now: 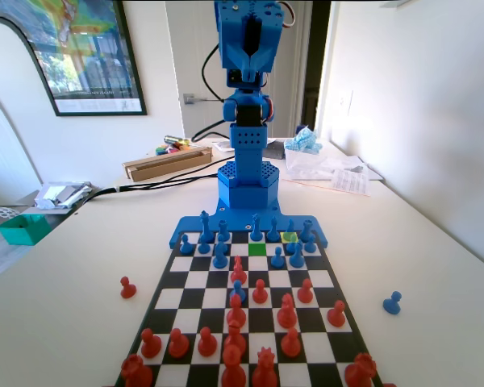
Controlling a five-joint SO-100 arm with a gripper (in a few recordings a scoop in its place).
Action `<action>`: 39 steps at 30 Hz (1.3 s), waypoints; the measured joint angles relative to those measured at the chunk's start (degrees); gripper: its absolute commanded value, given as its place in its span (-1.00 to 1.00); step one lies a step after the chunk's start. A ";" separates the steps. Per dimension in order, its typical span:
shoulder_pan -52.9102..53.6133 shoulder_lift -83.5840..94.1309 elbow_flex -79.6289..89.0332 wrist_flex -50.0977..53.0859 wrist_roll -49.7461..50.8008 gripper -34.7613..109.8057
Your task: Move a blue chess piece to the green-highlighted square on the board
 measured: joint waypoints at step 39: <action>-20.21 -55.46 -13.01 -2.37 35.33 -0.51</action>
